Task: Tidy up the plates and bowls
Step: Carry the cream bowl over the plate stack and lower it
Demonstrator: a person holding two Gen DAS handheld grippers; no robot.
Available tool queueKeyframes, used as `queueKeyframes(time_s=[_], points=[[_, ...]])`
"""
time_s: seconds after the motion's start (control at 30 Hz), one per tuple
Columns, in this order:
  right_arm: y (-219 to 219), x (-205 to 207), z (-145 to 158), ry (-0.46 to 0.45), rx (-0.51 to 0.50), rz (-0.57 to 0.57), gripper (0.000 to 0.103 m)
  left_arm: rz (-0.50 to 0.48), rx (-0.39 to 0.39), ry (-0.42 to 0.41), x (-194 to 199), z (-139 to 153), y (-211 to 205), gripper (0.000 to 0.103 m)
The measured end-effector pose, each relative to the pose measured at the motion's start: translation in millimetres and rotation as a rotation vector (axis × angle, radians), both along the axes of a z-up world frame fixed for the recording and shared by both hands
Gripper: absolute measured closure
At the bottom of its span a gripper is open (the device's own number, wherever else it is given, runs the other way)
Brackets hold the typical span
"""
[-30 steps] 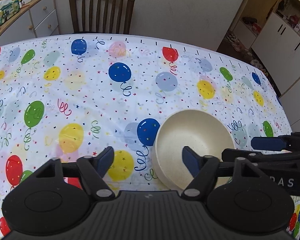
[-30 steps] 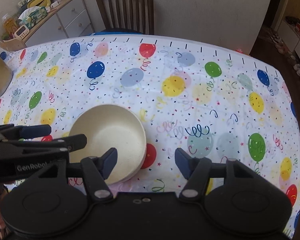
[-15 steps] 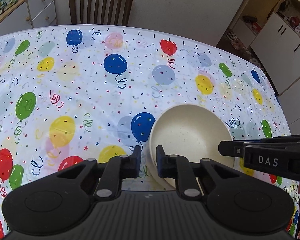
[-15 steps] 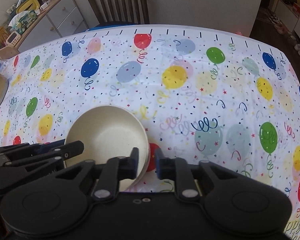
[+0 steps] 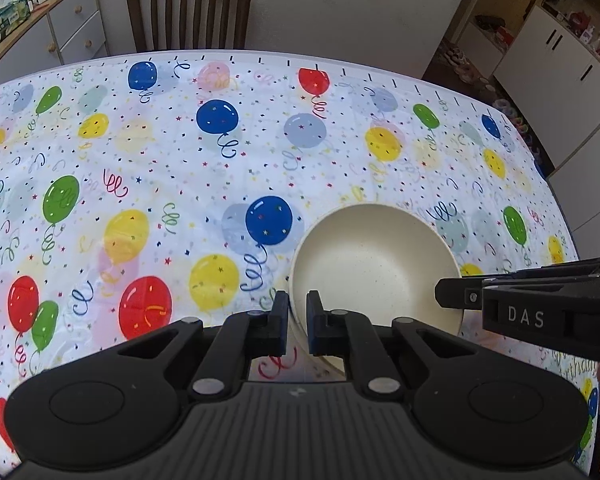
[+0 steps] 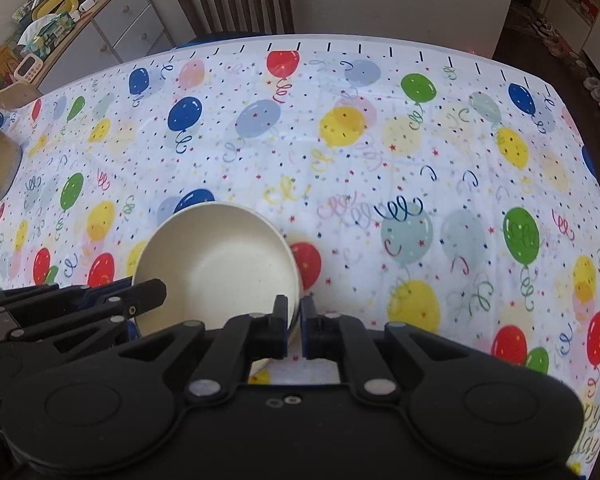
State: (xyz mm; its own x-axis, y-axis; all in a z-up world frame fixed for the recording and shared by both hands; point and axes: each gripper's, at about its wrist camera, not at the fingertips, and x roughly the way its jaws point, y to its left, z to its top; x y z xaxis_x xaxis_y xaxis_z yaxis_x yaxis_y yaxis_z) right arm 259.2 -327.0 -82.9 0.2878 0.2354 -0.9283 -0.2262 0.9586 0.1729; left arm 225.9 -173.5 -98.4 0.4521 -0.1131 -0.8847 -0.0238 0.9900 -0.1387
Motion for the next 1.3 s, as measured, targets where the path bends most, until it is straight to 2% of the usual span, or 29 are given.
queueKeyframes(time_s=[0.53, 0.97, 1.3], points=[[-34.5, -75.8, 38.9, -0.002, 0.015, 0.021, 0.098, -0.032, -0.005, -0.003, -77.5, 37.6, -29.7, 0.094], [-51.9, -139.6, 57.1, -0.009, 0.043, 0.082, 0.097, -0.019, 0.023, -0.009, -147.2, 58.6, -50.5, 0.094], [-59.4, -178.2, 56.6, 0.014, 0.079, 0.133, 0.096, 0.029, 0.026, 0.000, -194.3, 61.9, -54.5, 0.094]])
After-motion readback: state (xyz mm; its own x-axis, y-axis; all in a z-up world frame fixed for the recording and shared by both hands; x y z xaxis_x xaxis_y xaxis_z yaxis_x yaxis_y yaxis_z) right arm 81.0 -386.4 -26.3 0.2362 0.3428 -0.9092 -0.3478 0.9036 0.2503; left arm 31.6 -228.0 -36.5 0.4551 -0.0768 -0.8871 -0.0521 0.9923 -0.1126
